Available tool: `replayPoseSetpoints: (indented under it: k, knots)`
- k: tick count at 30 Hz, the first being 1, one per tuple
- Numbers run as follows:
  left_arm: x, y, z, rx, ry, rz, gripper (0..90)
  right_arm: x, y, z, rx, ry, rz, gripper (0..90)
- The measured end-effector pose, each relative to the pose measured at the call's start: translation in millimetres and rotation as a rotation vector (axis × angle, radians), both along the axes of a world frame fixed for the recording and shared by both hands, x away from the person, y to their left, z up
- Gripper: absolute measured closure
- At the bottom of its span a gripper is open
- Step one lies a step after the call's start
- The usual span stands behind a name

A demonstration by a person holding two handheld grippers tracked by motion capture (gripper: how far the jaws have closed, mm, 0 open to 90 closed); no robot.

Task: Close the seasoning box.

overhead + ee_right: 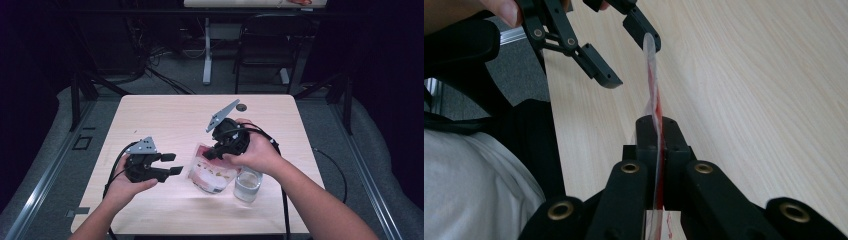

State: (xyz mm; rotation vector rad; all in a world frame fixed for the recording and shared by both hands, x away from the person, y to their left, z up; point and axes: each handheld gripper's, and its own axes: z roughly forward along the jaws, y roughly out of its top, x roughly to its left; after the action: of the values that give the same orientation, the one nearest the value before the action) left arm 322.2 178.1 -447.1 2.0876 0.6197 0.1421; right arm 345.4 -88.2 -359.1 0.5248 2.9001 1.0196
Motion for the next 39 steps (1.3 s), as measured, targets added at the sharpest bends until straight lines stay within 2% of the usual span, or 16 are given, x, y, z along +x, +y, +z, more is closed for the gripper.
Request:
replayPoseSetpoints:
  k: [3, 10, 18, 20, 28, 32, 39]
  knots:
    - [0.4, -2.7, -1.0, 0.002, 0.001, -0.021, 44.3, -1.2, -1.0, 1.4, 0.012, 0.000, 0.000, 90.0]
    - [1.7, -5.6, -2.6, -0.014, 0.007, -0.033, 41.7, -1.9, -2.5, 2.8, 0.008, -0.007, 0.002, 90.0]
    - [3.4, -13.0, -4.7, -0.027, 0.016, -0.069, 40.4, -4.2, -3.5, 11.0, 0.023, -0.027, 0.016, 89.9]
    - [3.6, -16.9, -6.2, -0.017, 0.013, -0.081, 39.8, -4.7, -3.4, 12.0, 0.027, -0.028, 0.017, 90.0]
    - [5.1, -26.8, -12.7, -0.020, 0.025, -0.110, 38.9, -6.5, -2.6, 15.5, 0.039, -0.031, 0.029, 90.0]
    - [4.5, -31.3, -15.1, -0.020, 0.018, -0.130, 37.6, -6.5, -2.8, 15.9, 0.034, -0.035, 0.033, 89.9]
    - [3.5, -39.1, -19.4, 0.001, 0.021, -0.154, 36.4, -6.9, -3.7, 16.1, 0.036, -0.037, 0.042, 89.9]
